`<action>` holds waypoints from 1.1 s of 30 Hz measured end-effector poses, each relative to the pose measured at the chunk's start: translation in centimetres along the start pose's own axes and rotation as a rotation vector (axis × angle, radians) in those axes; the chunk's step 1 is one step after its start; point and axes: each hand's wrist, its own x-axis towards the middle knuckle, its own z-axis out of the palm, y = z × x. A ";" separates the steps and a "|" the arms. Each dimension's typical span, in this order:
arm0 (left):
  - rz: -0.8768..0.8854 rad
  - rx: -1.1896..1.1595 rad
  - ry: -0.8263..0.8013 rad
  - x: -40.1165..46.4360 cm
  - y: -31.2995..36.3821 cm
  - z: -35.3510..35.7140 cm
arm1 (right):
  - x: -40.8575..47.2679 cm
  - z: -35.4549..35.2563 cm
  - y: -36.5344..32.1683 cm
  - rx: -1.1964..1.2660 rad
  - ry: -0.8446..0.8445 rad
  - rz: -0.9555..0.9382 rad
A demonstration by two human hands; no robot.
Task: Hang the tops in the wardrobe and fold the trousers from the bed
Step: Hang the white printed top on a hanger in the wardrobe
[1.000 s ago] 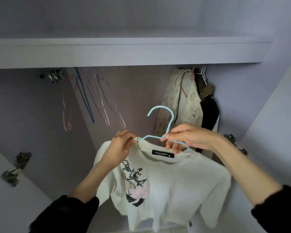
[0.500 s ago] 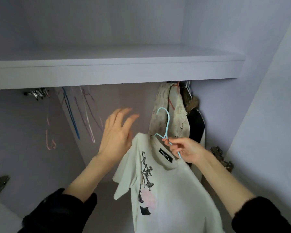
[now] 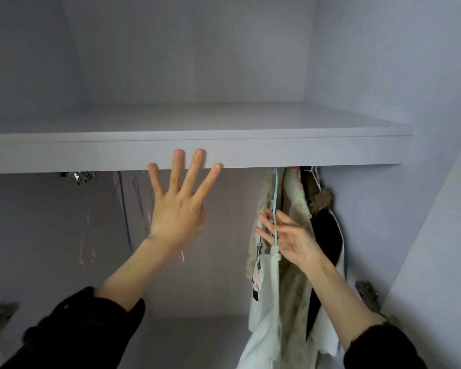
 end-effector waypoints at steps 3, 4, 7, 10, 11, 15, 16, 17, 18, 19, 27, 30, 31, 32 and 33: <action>0.002 0.022 0.018 0.0 0.1 0.2 | 1.8 0.4 -1.6 0.001 0.019 -0.068; 0.004 0.032 0.029 0.1 0.1 0.3 | 2.4 0.6 -2.1 0.011 0.029 -0.082; 0.000 0.055 0.046 0.1 0.2 0.4 | 4.0 1.2 -3.7 0.060 0.085 -0.107; -0.001 0.071 0.067 0.2 0.1 0.8 | 5.7 1.5 -4.9 0.138 0.084 -0.131; -0.001 0.075 0.073 0.2 0.1 0.9 | 6.2 1.6 -5.2 0.147 0.077 -0.131; -0.005 0.092 0.087 0.3 0.2 1.3 | 8.0 2.1 -6.7 0.176 0.045 -0.163; -0.008 0.092 0.087 0.3 0.2 1.3 | 8.6 2.0 -7.0 0.182 0.049 -0.178; -0.010 0.092 0.088 0.3 0.2 1.4 | 9.1 1.8 -7.2 0.178 0.061 -0.181; -0.007 0.093 0.088 0.3 0.2 1.4 | 9.5 1.5 -7.1 0.159 0.079 -0.173; -0.002 0.098 0.086 0.3 0.2 1.4 | 9.8 1.1 -6.8 0.124 0.100 -0.156; -0.007 0.086 0.073 0.4 0.3 1.2 | 11.8 0.1 -5.7 -0.533 0.390 -0.314; -0.010 0.082 0.056 0.2 0.2 1.0 | 10.9 -0.7 -6.1 -0.927 0.517 -0.454; -0.012 0.086 0.051 0.2 0.2 0.9 | 10.6 -1.1 -6.3 -1.032 0.569 -0.492; -0.014 0.089 0.049 0.1 0.2 0.9 | 10.4 -1.5 -6.8 -1.118 0.615 -0.519; -0.014 0.087 0.045 0.0 0.2 0.8 | 10.0 -1.8 -7.2 -1.191 0.644 -0.526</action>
